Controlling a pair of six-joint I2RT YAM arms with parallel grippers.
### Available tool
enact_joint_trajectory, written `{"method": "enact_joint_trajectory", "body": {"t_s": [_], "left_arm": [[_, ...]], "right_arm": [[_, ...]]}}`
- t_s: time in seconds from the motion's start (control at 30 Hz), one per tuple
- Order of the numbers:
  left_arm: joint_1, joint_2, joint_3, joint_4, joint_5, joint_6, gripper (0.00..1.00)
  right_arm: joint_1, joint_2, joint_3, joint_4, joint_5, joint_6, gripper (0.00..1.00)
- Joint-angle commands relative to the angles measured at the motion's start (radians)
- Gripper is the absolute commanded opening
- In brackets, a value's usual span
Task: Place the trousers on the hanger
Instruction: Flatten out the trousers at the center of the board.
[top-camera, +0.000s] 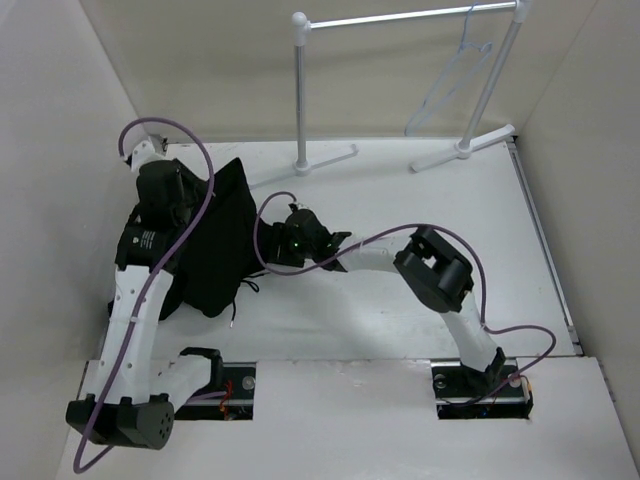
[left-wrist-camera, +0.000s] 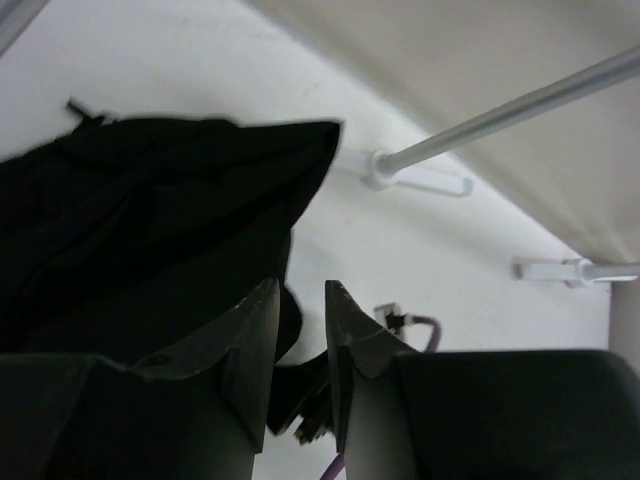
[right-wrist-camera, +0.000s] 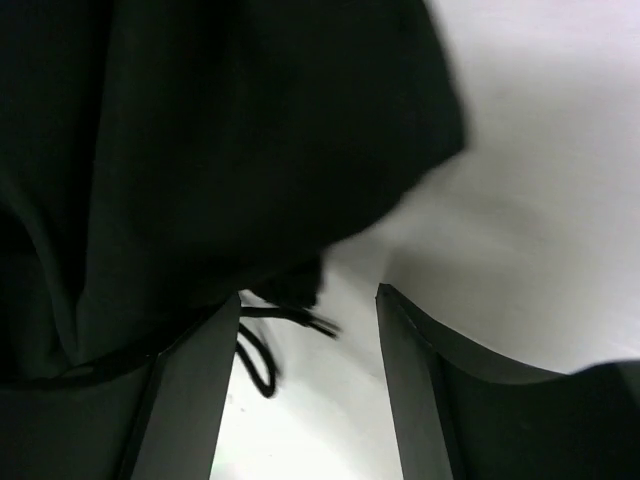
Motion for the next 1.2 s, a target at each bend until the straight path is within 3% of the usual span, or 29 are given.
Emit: {"method": "enact_joint_trajectory", "body": {"t_s": [0.0, 0.1, 0.13, 0.2, 0.23, 0.3, 0.43, 0.6, 0.8, 0.97, 1.17], "left_arm": [[0.046, -0.053, -0.106, -0.086, -0.01, -0.043, 0.27], [0.104, -0.097, -0.181, -0.103, -0.002, -0.068, 0.4], [0.118, -0.105, -0.197, -0.109, 0.001, -0.071, 0.45], [0.144, -0.117, -0.221, -0.125, 0.004, -0.072, 0.51], [0.157, -0.125, -0.23, -0.134, 0.004, -0.072, 0.53], [0.174, -0.134, -0.252, -0.14, 0.004, -0.071, 0.56], [0.173, -0.126, -0.299, -0.123, 0.004, -0.075, 0.6], [0.148, -0.119, -0.339, -0.091, 0.004, -0.095, 0.61], [0.076, -0.134, -0.411, -0.111, -0.008, -0.134, 0.61], [0.07, -0.152, -0.505, -0.123, -0.013, -0.163, 0.61], [0.084, -0.142, -0.565, -0.057, 0.016, -0.235, 0.66]], "right_arm": [[0.034, 0.048, 0.052, 0.06, -0.053, 0.065, 0.61], [0.046, 0.088, 0.071, 0.103, -0.075, 0.107, 0.55], [0.046, 0.103, 0.078, 0.126, -0.081, 0.121, 0.48], [0.046, 0.111, 0.085, 0.152, -0.095, 0.15, 0.21], [0.046, 0.087, 0.065, 0.154, -0.084, 0.15, 0.13], [0.035, 0.004, -0.013, 0.16, -0.033, 0.136, 0.07], [-0.03, -0.322, -0.306, 0.125, 0.077, 0.029, 0.04], [-0.201, -0.746, -0.651, -0.051, 0.119, -0.017, 0.03], [-0.463, -1.126, -0.81, -0.361, 0.241, -0.072, 0.04], [-0.725, -1.13, -0.741, -0.386, 0.271, -0.1, 0.06], [-0.765, -1.058, -0.597, -0.408, 0.274, -0.151, 0.07]]}}
